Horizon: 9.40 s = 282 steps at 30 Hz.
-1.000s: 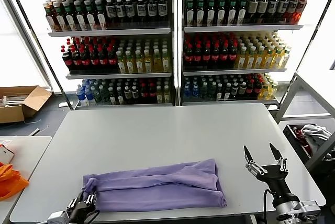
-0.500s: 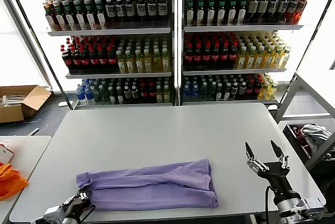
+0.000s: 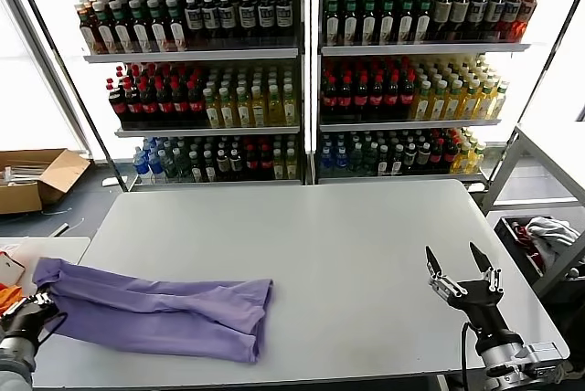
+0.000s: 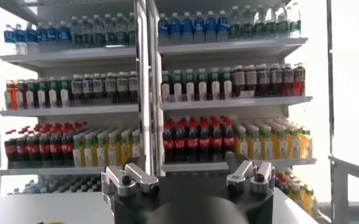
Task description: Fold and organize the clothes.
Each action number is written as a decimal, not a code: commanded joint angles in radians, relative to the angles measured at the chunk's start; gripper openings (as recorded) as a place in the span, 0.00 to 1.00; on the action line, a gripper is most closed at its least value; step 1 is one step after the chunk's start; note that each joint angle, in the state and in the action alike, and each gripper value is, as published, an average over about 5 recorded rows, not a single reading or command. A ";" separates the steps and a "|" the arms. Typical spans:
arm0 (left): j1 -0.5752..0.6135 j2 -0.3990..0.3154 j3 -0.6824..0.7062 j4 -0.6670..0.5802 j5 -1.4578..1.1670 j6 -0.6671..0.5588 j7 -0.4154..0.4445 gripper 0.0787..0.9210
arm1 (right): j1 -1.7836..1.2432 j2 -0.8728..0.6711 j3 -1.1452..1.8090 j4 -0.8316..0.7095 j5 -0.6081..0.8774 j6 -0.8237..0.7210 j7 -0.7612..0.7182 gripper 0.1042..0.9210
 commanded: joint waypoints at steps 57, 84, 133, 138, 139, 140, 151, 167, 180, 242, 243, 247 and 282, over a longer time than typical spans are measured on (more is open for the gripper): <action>-0.042 -0.066 0.315 -0.206 0.210 0.104 0.060 0.83 | -0.076 0.068 -0.024 0.002 -0.051 0.061 -0.041 0.88; -0.083 -0.088 0.383 0.069 0.178 0.101 0.131 0.88 | -0.091 0.057 -0.023 0.008 -0.043 0.084 -0.043 0.88; -0.052 0.020 -0.106 -0.233 -0.176 0.117 -0.018 0.09 | -0.068 0.033 -0.019 -0.001 -0.001 0.105 -0.046 0.88; -0.084 -0.059 0.269 -0.332 -0.036 0.132 -0.047 0.09 | -0.074 0.030 0.011 -0.006 0.007 0.107 -0.045 0.88; -0.083 -0.074 0.361 -0.333 0.003 0.130 -0.046 0.09 | -0.077 0.030 0.019 -0.005 0.009 0.107 -0.045 0.88; -0.083 -0.086 0.453 -0.326 0.046 0.128 -0.044 0.09 | -0.081 0.030 0.027 -0.004 0.010 0.107 -0.045 0.88; -0.364 -0.288 1.031 0.080 0.139 0.115 -0.095 0.09 | -0.153 0.035 0.142 0.053 0.010 0.067 -0.041 0.88; -0.423 -0.208 0.918 -0.097 0.006 0.036 0.209 0.23 | -0.004 -0.001 -0.103 0.021 0.106 -0.143 0.006 0.88; -0.257 -0.058 0.483 -0.219 0.003 -0.027 0.358 0.67 | 0.313 0.013 -0.604 -0.172 0.122 -0.282 0.195 0.88; -0.143 -0.138 0.436 -0.217 0.077 -0.025 0.346 0.88 | 0.190 -0.050 -0.384 -0.122 0.119 -0.329 0.188 0.02; -0.143 -0.138 0.435 -0.218 0.077 -0.026 0.346 0.88 | 0.186 -0.053 -0.380 -0.120 0.119 -0.328 0.189 0.02; -0.143 -0.137 0.433 -0.220 0.073 -0.025 0.345 0.88 | 0.171 -0.063 -0.365 -0.118 0.114 -0.321 0.191 0.02; -0.089 -0.179 0.422 -0.235 0.085 -0.027 0.340 0.88 | 0.427 0.157 -0.745 -0.377 -0.099 -0.437 0.407 0.87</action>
